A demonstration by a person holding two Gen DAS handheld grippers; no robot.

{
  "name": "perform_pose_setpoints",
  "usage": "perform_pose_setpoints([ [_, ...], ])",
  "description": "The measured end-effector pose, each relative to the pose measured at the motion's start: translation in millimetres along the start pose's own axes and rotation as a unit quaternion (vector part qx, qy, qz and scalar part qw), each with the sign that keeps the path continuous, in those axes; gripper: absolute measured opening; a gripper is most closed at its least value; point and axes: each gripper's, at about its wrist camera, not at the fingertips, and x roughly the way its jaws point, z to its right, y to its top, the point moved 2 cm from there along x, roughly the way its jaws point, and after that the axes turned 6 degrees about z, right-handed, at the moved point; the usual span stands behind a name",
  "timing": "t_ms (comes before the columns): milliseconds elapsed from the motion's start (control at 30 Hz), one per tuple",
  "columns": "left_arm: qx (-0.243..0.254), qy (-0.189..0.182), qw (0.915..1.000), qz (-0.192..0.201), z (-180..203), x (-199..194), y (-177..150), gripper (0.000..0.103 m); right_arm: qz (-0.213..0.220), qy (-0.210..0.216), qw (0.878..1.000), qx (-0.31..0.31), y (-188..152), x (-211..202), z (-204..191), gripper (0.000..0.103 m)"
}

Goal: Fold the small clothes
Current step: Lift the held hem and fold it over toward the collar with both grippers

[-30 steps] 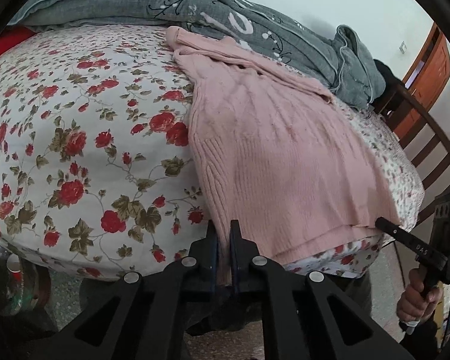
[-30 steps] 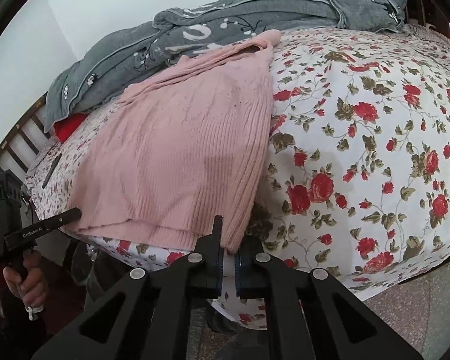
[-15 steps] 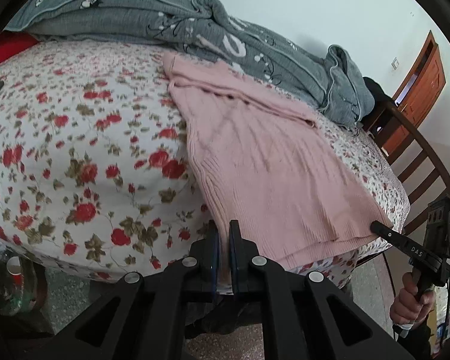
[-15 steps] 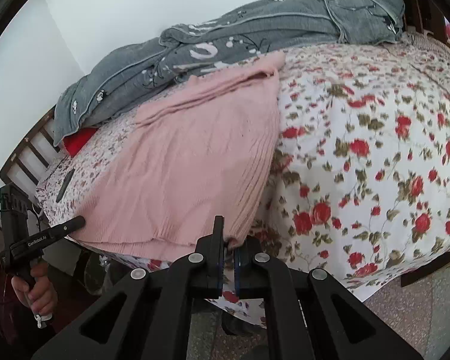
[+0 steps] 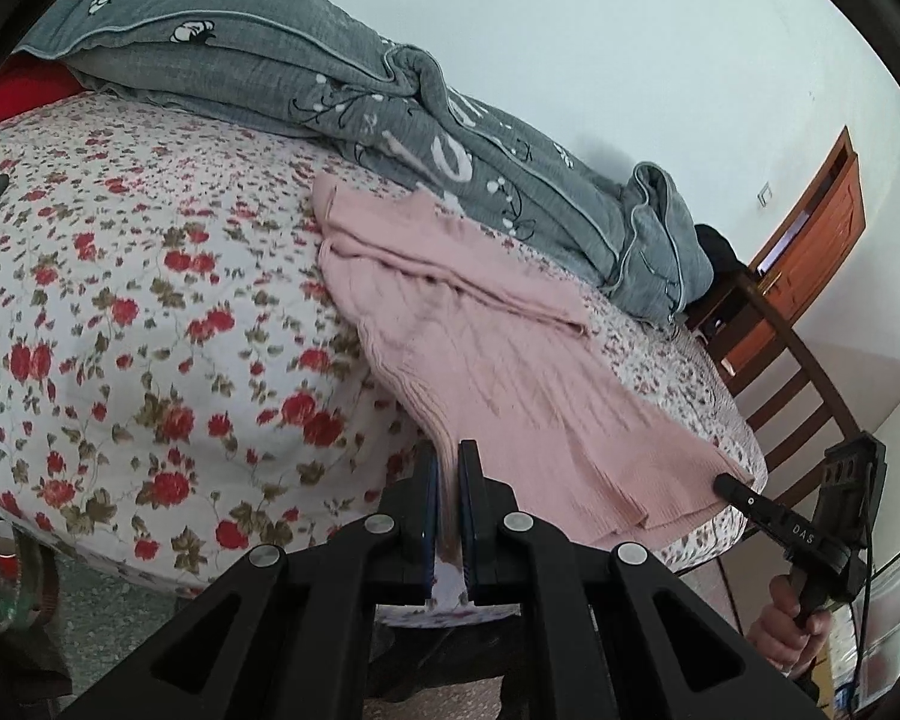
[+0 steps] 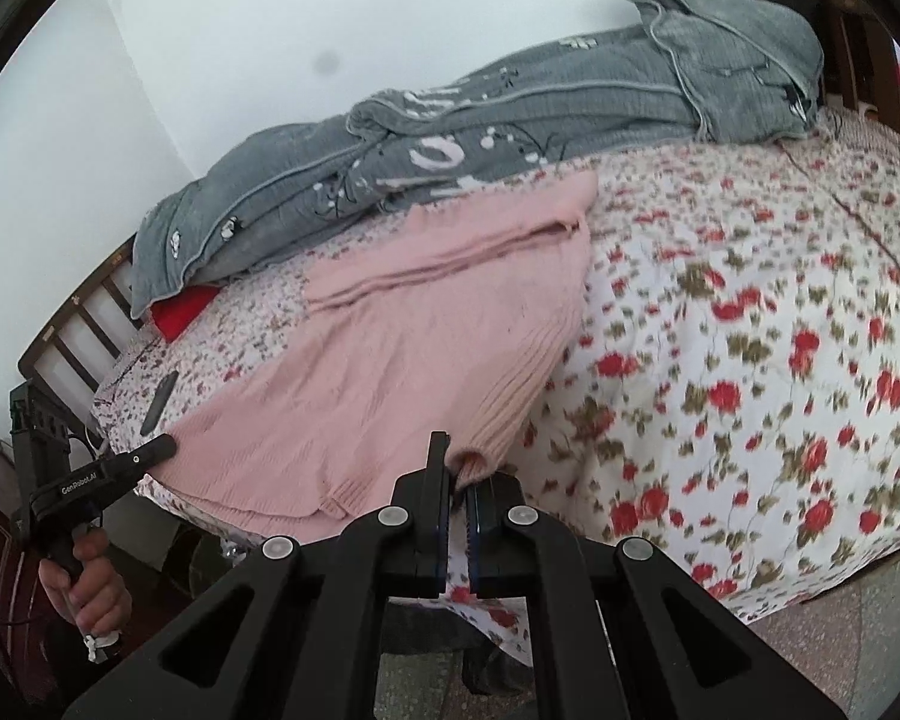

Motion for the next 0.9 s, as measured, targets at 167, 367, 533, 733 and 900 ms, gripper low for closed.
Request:
perform_pose_setpoints([
  [167,-0.010,-0.013,0.9998,0.008,2,-2,18,0.007,0.006,0.004,1.000,0.002,17,-3,-4,0.004],
  [367,-0.024,-0.030,0.9991,0.016,6,3,44,0.007,0.020,0.019,0.999,0.022,42,-5,1,0.004],
  [533,-0.031,-0.036,0.9987,0.021,10,12,68,0.007,0.033,0.030,0.998,0.035,67,-2,3,0.004],
  [733,-0.044,-0.033,0.9981,0.027,6,29,97,0.007,0.039,0.045,0.997,0.053,100,13,8,0.004],
  [900,-0.040,-0.015,0.9986,0.032,2,51,121,0.007,0.041,0.047,0.996,0.060,129,33,12,0.004],
])
